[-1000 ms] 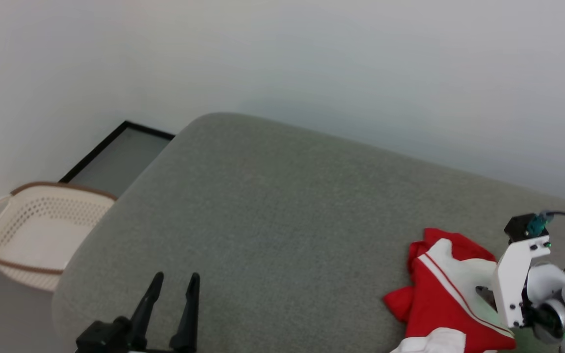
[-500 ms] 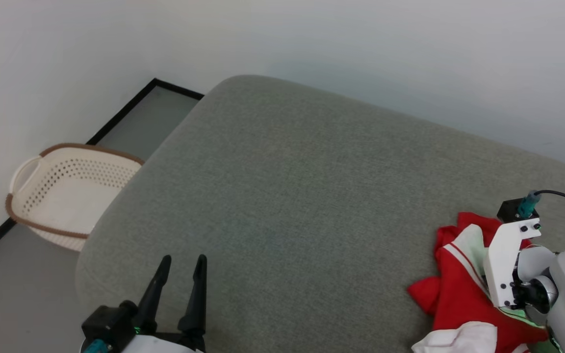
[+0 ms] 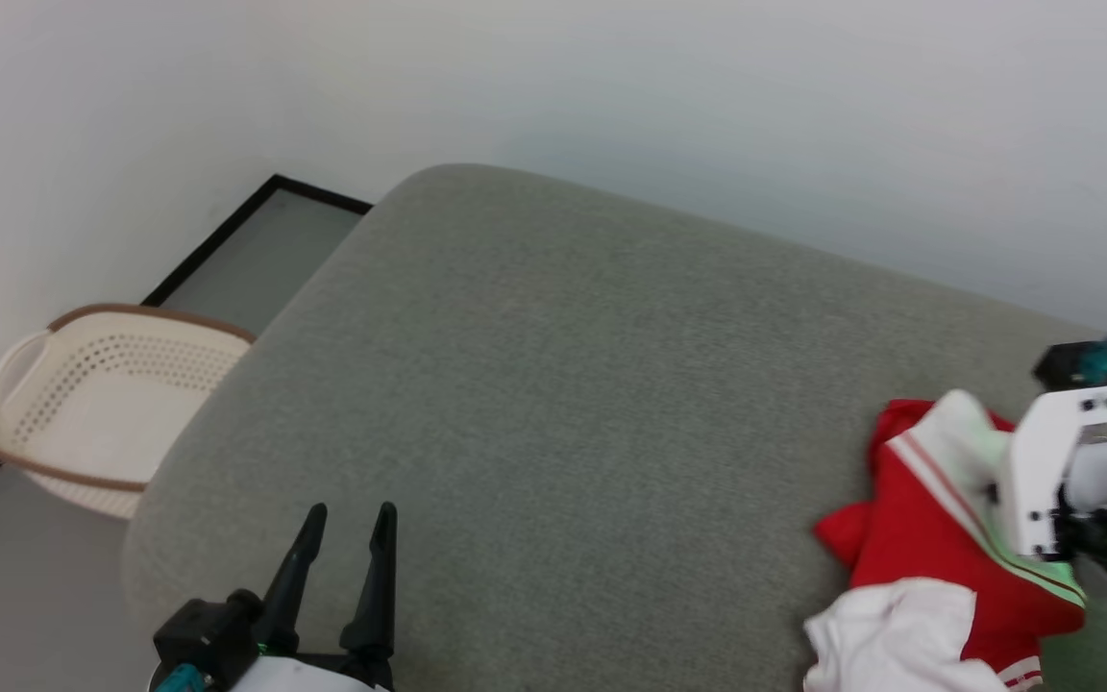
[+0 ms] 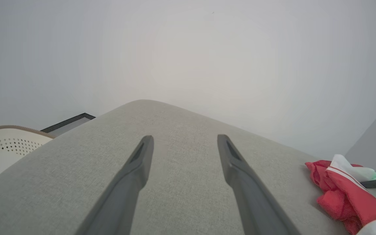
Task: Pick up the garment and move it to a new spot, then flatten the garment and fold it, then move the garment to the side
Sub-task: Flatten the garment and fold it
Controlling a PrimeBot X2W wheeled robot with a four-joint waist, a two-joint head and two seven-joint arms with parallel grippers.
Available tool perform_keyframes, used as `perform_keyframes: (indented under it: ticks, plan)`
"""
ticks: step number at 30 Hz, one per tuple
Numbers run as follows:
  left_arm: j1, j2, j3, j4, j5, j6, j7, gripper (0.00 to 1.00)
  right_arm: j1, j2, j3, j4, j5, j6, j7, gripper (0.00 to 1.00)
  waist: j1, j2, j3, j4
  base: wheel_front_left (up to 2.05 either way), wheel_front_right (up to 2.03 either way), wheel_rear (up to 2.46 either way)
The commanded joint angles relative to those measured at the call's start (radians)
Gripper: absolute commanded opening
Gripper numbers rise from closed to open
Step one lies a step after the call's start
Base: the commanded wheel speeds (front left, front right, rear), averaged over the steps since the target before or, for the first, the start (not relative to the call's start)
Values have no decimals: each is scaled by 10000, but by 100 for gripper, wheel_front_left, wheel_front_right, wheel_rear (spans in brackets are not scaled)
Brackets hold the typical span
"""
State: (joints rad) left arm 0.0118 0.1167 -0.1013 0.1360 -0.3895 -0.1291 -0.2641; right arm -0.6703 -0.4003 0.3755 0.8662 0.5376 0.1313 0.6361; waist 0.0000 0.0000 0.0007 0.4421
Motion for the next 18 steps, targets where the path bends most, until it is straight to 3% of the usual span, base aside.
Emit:
perform_keyframes:
  ticks: [1,12,18]
  plan:
    - [-76,33,6,-22,-76,-29,-4,100,-101,-183,-98,73,13,-10,-92,0,0,0,-73,-222,0,0,0]
    - [131,58,-20,-142,22,-29,-3,100,900,-1045,-1715,1199,-102,-10,-474,0,0,0,-147,-884,0,0,0]
    - [72,87,-104,-129,-63,-29,-3,100,1807,-604,-2395,1845,-236,-10,-594,0,0,0,-16,-1193,0,0,0]
